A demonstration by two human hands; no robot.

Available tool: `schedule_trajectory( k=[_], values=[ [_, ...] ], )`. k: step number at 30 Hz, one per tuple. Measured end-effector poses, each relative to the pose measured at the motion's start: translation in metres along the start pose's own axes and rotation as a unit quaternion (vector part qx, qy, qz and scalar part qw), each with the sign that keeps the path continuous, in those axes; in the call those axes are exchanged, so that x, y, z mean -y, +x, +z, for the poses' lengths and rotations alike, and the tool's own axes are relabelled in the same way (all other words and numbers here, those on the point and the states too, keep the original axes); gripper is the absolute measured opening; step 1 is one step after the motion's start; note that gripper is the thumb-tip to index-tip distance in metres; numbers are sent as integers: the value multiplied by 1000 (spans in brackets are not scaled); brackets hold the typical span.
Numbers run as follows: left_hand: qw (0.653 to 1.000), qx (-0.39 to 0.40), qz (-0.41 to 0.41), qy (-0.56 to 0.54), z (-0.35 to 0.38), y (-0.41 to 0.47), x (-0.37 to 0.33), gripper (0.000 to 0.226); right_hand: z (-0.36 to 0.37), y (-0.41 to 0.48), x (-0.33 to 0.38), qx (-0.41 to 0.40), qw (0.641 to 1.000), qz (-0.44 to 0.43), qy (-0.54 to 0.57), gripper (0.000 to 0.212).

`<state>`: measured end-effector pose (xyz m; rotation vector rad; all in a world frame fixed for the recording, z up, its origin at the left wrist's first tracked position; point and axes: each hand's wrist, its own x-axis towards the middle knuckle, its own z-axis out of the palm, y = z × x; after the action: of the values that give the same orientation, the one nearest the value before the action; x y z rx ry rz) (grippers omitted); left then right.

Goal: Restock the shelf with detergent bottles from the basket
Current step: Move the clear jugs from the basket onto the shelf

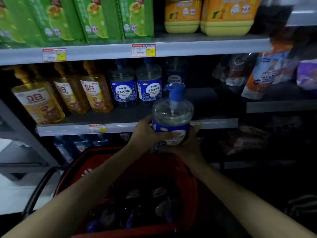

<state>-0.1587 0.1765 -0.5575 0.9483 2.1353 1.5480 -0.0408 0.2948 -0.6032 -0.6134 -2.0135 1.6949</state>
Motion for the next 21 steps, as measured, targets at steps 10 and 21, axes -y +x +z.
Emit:
schedule_trajectory(
  k=[10, 21],
  values=[
    [997, 51, 56, 5, -7, 45, -24, 68, -14, 33, 20, -72, 994, 13, 80, 102],
    [994, -20, 105, -4, 5, 102, -28, 61, -38, 105, 33, -107, 991, -74, -36, 101]
  ],
)
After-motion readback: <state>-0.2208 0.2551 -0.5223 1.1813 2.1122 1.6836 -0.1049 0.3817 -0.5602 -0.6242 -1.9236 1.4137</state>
